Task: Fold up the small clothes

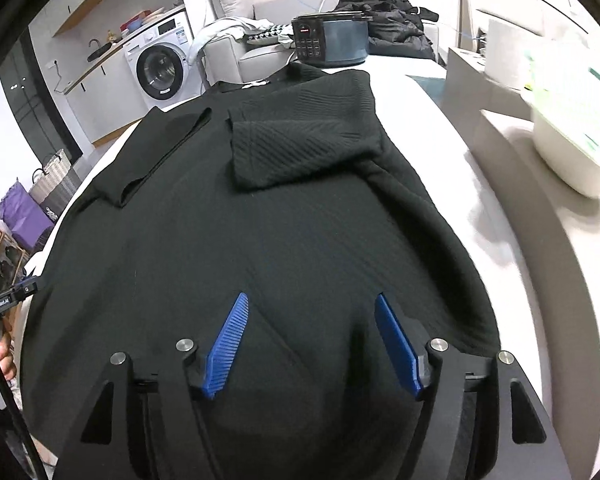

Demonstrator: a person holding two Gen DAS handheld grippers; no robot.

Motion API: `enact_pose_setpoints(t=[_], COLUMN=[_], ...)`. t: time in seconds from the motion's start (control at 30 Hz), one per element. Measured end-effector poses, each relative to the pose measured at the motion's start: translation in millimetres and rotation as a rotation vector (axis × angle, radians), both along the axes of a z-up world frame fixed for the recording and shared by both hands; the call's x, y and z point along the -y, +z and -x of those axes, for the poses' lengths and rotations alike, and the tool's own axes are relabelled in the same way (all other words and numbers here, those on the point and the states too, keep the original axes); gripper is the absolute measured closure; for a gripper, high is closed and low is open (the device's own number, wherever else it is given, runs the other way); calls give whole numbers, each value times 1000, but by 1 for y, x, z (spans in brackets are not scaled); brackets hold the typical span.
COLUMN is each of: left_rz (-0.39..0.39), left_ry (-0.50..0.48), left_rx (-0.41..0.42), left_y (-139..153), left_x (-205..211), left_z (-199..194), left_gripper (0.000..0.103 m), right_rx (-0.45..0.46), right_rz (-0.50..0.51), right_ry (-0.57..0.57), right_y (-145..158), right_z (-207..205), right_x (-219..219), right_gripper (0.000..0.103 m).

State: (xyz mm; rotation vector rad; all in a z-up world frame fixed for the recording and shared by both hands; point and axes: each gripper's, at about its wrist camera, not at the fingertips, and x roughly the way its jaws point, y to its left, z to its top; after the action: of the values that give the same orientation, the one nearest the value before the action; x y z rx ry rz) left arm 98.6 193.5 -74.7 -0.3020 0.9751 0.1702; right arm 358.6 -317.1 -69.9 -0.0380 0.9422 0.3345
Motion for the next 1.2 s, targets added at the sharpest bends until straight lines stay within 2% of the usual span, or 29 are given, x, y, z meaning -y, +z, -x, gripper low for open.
enact_pose_setpoints(t=[0.13,0.3,0.4,0.43,0.5,0.73,0.8,0.83,0.9,0.93,1.03,1.07,1.1,1.13,1.17,1.2], left_rz=[-37,-67,-93,-100,-104,13,27,46,39,38,-22,-56,-98,-129,-107,-91], left_ry=[27,30,-5,-13,-17,12,2,-7,-23,-43,-75,-76,-76,-81,-93,-92], left_rx=[3,21,39,45,63,31,27,18,8,2,4,7,11,25,39,42], left_y=[-3,-2,1,1,3,-1,-1,0,0,0,-1,-2,-3,-3,-3,-3], left_x=[0,3,12,15,18,7,7,7,9,11,21,25,28,31,31,30], left_z=[17,37,46,49,54,64,65,65,65,65,65,65,64,64,64,65], left_gripper=[33,18,11,2,1,2,11,22,28,35,44,55,61,74,85,89], right_rx=[9,5,-1,-4,1,17,12,6,4,8,10,9,8,8,8,7], right_rz=[-6,-15,-64,-86,-98,-70,-58,-54,-48,-45,-43,-42,-40,-40,-40,-40], right_ry=[-28,-103,-136,-145,-156,-175,-186,-192,-194,-191,-183,-180,-179,-177,-175,-174], right_y=[1,-4,-5,-4,-2,-2,-5,-6,-8,-8,-8,-8,-8,-8,-9,-9], right_z=[19,44,56,58,63,71,72,72,74,75,75,74,74,74,75,75], right_x=[19,50,67,72,78,89,91,93,94,93,92,90,89,89,89,89], right_gripper=[32,32,32,32,32,32,32,32,32,32,32,32,32,32,32,32])
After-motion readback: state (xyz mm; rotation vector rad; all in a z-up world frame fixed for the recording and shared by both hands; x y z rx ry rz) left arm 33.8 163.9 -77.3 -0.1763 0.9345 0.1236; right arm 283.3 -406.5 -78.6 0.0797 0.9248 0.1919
